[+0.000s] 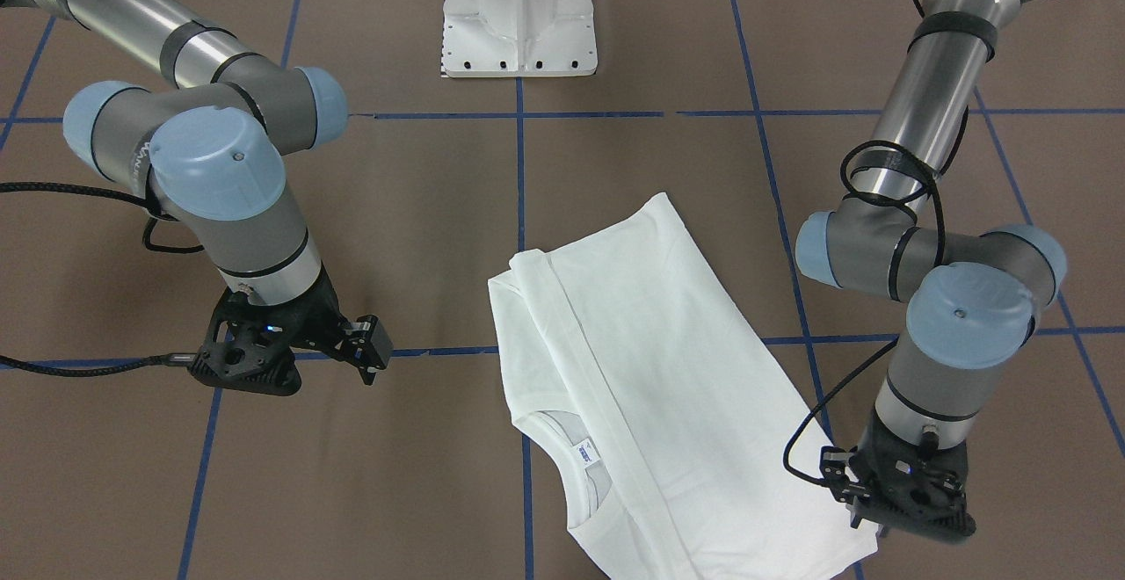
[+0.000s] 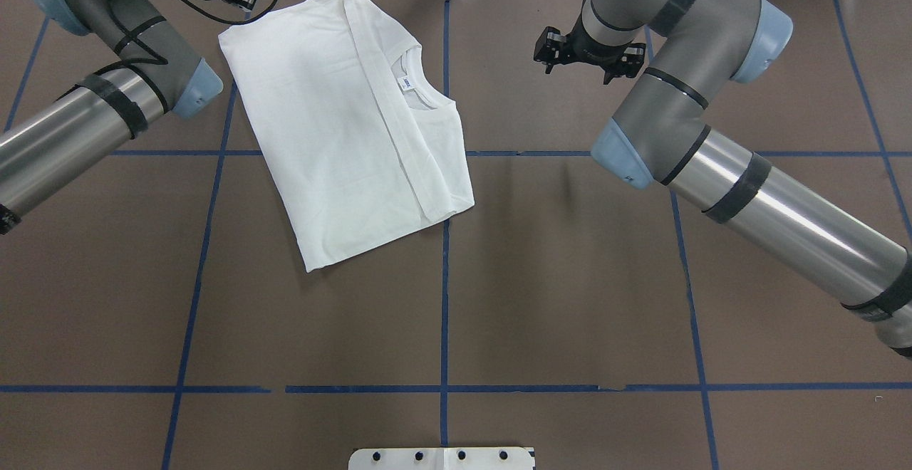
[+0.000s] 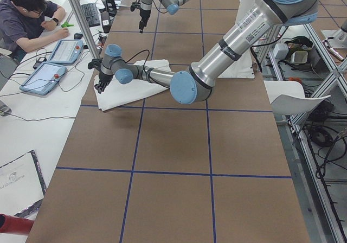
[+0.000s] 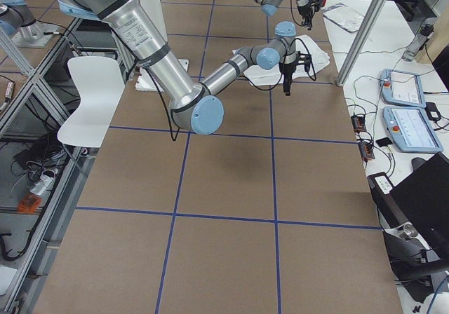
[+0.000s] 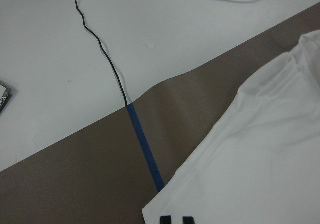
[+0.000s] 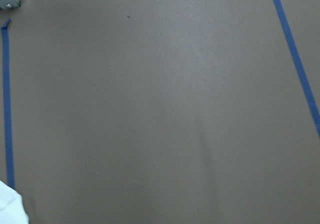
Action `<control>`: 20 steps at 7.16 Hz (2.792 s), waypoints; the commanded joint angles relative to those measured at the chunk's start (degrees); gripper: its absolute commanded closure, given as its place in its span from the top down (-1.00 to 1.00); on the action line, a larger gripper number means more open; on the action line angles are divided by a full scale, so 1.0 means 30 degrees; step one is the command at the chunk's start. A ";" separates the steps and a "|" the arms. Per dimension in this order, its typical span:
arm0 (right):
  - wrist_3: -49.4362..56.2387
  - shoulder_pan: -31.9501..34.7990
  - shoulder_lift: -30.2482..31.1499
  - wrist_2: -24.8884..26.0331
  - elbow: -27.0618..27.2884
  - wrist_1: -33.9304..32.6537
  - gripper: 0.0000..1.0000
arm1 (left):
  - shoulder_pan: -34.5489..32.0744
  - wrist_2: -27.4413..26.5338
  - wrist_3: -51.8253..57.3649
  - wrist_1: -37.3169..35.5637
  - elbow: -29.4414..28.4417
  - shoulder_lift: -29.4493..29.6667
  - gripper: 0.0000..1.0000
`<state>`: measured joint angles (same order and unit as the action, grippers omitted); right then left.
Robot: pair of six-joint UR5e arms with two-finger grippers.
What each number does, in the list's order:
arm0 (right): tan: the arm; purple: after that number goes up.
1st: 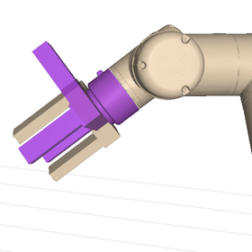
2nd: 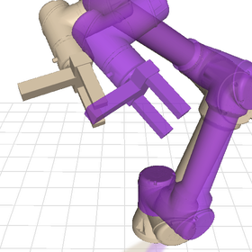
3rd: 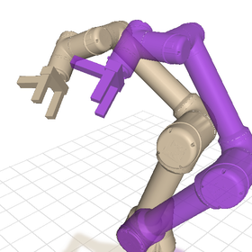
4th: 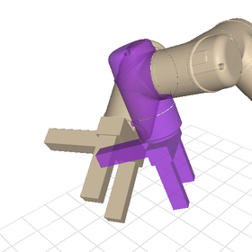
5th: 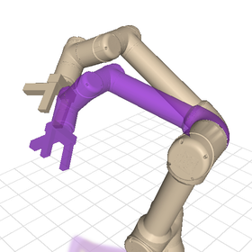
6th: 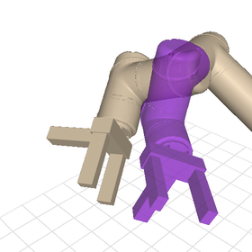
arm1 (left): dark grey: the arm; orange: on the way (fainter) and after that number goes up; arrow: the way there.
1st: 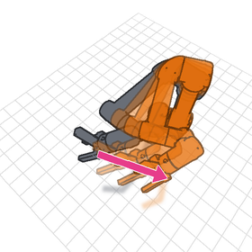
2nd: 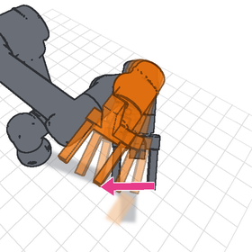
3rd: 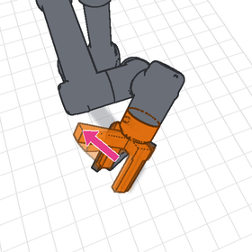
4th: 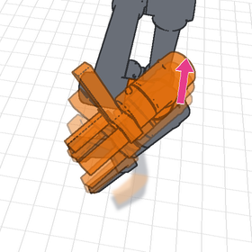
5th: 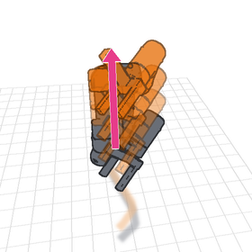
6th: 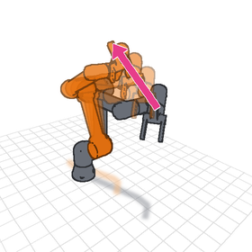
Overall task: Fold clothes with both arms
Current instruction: 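Drag the folded shirt with the left gripper away from the robot, then lower the right gripper onto the shirt's collar corner and grasp it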
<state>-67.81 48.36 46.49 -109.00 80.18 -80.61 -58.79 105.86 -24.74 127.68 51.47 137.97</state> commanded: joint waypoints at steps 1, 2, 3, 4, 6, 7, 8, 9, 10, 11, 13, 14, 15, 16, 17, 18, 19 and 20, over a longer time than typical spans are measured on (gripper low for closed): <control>-0.3136 -0.1320 -0.3145 0.1927 -0.5048 0.3676 1.00 | -0.0441 0.1685 -0.0132 0.0183 0.1027 -0.0778 1.00; -0.4048 -0.1965 -0.4351 0.3127 -0.6615 0.4073 1.00 | -0.0441 0.1717 -0.0191 0.0270 0.1471 -0.1162 1.00; -0.5102 -0.2551 -0.5117 0.3719 -0.7878 0.5093 0.99 | -0.0441 0.1746 -0.0191 0.0300 0.1563 -0.1195 1.00; -0.5779 -0.3137 -0.5705 0.4856 -0.9340 0.6727 0.98 | -0.0441 0.1746 -0.0162 0.0300 0.1564 -0.1195 1.00; -0.5786 -0.3726 -0.5945 0.5217 -0.9941 0.7534 0.91 | -0.0441 0.1746 -0.0104 0.0300 0.1854 -0.1572 1.00; -0.5786 -0.4048 -0.5945 0.5799 -0.9970 0.7563 0.79 | -0.0441 0.1746 0.0013 0.0329 0.1857 -0.1634 1.00; -0.5757 -0.4225 -0.5945 0.6182 -1.0464 0.8231 0.77 | -0.0441 0.1775 -0.0015 0.0301 0.1915 -0.1664 1.00; -0.5757 -0.4343 -0.5945 0.6418 -1.0933 0.8876 0.72 | -0.0441 0.1920 -0.0015 0.0329 0.2002 -0.1780 1.00; -0.5757 -0.4373 -0.5945 0.6478 -1.0966 0.8882 0.69 | -0.0441 0.1922 0.0014 0.0330 0.2003 -0.1781 1.00; -0.5670 -0.4461 -0.5945 0.6653 -1.0996 0.8882 0.69 | -0.0441 0.1951 0.0014 0.0417 0.2003 -0.1839 1.00; -0.5581 -0.4607 -0.5945 0.6975 -1.1142 0.8882 0.67 | -0.0441 0.1951 0.0014 0.0447 0.2090 -0.1869 1.00; -0.5581 -0.4724 -0.5945 0.7238 -1.1171 0.8882 0.62 | -0.0441 0.2067 0.0014 0.0447 0.2120 -0.1869 1.00; -0.5610 -0.4725 -0.6003 0.7241 -1.1172 0.8882 0.11 | -0.0470 0.2068 0.0014 0.0447 0.2120 -0.1869 1.00; -0.5610 -0.4725 -0.6090 0.7241 -1.1172 0.8882 -0.59 | -0.0471 0.2068 0.0014 0.0447 0.2149 -0.1869 1.00; -0.5581 -0.4725 -0.6149 0.7154 -1.1172 0.8853 -1.00 | -0.0471 0.2068 0.0014 0.0447 0.2121 -0.1898 1.00; -0.5581 -0.4725 -0.6150 0.7095 -1.1172 0.8853 -1.00 | -0.0471 0.2068 0.0014 0.0476 0.2149 -0.1985 1.00; -0.5581 -0.4725 -0.6295 0.6978 -1.0969 0.8766 -1.00 | -0.0471 0.2068 -0.0015 0.0476 0.2150 -0.1986 1.00; -0.5784 -0.4725 -0.6180 0.6977 -1.0183 0.8417 -1.00 | -0.0471 0.2068 -0.0015 0.0476 0.2237 -0.2044 1.00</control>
<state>-84.68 34.19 27.83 -87.93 47.63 -54.47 -60.20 112.06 -24.75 129.10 57.99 132.00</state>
